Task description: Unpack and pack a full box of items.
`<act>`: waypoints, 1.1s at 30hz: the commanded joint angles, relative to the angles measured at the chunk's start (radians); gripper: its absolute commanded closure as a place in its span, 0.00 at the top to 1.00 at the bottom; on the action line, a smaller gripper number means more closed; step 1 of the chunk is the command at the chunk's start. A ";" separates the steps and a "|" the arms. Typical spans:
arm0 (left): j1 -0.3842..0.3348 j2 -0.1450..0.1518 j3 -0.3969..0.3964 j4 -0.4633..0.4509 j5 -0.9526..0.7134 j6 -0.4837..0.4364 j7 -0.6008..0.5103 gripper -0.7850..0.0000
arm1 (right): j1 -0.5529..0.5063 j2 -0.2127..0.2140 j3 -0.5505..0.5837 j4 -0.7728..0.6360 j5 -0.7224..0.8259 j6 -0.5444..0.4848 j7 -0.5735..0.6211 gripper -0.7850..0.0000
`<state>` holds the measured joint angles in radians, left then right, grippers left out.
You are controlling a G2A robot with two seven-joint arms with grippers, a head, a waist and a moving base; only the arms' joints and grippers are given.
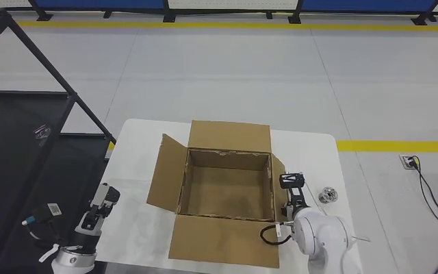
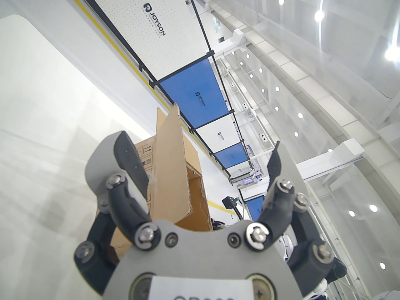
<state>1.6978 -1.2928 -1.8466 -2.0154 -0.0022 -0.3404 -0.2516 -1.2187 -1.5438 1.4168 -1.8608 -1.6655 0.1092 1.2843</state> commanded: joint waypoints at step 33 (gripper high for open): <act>0.000 0.000 0.000 0.000 0.000 0.000 0.000 1.00 | 0.056 0.048 0.232 0.245 0.106 -0.133 -0.009 0.00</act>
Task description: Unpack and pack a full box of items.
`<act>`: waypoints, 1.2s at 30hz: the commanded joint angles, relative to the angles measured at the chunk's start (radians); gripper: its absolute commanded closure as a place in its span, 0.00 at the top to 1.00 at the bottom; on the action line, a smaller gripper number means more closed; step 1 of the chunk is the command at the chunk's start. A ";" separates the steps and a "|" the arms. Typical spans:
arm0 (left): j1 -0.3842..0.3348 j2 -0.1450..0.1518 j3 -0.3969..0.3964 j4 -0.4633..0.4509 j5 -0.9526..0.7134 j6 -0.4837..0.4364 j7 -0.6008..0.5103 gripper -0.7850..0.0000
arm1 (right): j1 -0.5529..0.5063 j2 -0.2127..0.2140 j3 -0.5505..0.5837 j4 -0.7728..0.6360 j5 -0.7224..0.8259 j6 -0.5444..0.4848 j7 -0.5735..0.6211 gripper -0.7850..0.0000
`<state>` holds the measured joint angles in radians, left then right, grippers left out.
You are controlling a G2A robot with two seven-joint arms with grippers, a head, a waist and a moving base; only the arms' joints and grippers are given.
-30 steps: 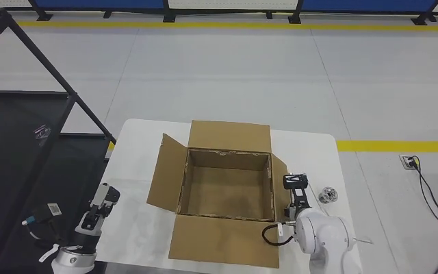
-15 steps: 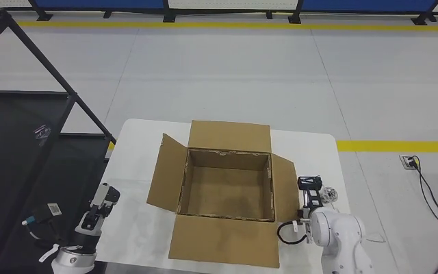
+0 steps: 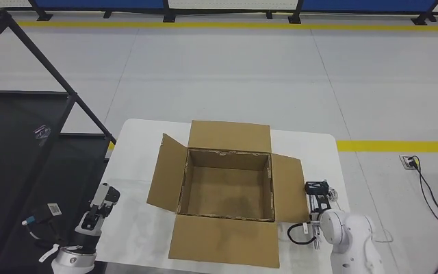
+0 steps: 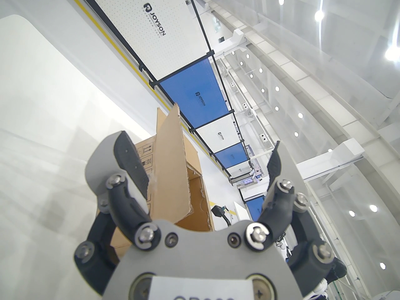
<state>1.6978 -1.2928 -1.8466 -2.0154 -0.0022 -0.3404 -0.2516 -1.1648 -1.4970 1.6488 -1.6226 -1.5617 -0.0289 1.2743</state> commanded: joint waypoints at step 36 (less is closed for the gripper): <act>0.000 0.000 0.000 0.000 0.000 0.000 0.000 1.00 | 0.042 0.032 -0.003 0.099 0.061 0.073 -0.054 0.23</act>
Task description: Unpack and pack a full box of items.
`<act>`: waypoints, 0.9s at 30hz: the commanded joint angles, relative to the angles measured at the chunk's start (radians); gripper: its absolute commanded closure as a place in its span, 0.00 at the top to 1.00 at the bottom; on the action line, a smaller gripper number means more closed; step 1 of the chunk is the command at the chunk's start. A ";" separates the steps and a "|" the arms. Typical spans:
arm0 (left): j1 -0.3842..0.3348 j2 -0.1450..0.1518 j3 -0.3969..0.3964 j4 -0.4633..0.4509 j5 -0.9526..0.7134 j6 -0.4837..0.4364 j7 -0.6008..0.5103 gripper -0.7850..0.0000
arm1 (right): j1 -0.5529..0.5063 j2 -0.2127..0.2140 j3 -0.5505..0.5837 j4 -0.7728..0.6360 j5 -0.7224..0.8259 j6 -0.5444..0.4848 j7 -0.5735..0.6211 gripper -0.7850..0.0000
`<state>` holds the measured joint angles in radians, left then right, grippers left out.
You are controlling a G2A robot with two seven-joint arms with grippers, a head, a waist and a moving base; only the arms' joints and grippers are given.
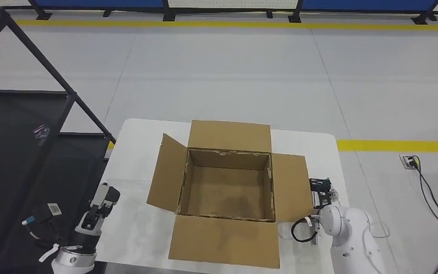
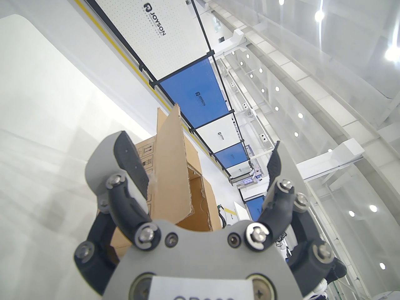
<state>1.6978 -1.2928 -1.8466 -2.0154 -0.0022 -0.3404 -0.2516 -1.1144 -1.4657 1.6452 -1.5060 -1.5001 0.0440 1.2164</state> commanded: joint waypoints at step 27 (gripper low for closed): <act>0.000 0.000 0.000 0.000 0.000 0.000 0.000 1.00 | -0.143 0.016 0.019 -0.296 0.026 0.132 0.051 0.51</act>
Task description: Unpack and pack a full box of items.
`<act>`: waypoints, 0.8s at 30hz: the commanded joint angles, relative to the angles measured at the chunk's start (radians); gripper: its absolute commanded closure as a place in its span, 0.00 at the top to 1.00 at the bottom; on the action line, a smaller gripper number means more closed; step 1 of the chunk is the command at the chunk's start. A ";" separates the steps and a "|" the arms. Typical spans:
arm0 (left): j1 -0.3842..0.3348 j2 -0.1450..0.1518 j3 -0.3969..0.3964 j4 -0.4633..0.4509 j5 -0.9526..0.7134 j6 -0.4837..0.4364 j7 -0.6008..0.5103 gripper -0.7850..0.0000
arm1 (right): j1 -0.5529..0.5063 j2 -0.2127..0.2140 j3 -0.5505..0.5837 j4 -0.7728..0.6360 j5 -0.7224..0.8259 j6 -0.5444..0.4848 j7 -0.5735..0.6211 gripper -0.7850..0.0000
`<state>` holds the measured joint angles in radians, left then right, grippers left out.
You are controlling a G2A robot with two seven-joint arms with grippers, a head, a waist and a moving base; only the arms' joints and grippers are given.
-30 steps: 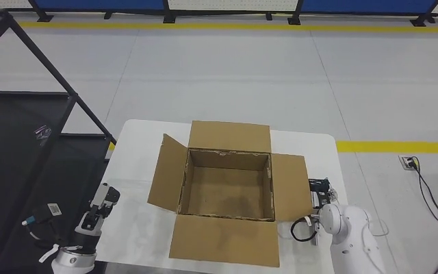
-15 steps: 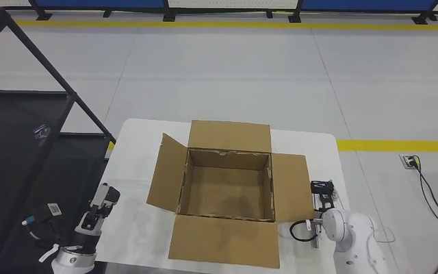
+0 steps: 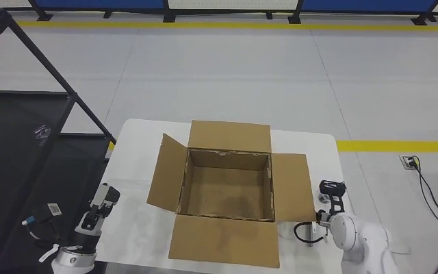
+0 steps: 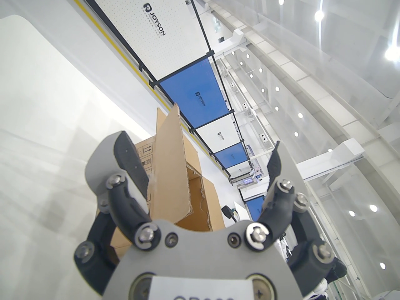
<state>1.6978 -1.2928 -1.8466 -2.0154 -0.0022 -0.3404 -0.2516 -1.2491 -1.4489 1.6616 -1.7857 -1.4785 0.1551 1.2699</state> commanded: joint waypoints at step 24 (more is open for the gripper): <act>0.000 0.000 0.000 0.000 0.000 0.000 0.000 1.00 | -0.320 -0.021 0.106 -0.371 0.426 0.075 -0.415 1.00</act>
<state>1.6978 -1.2928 -1.8466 -2.0154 -0.0022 -0.3404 -0.2516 -1.5686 -1.4694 1.7676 -2.1570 -1.0527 0.2322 0.8552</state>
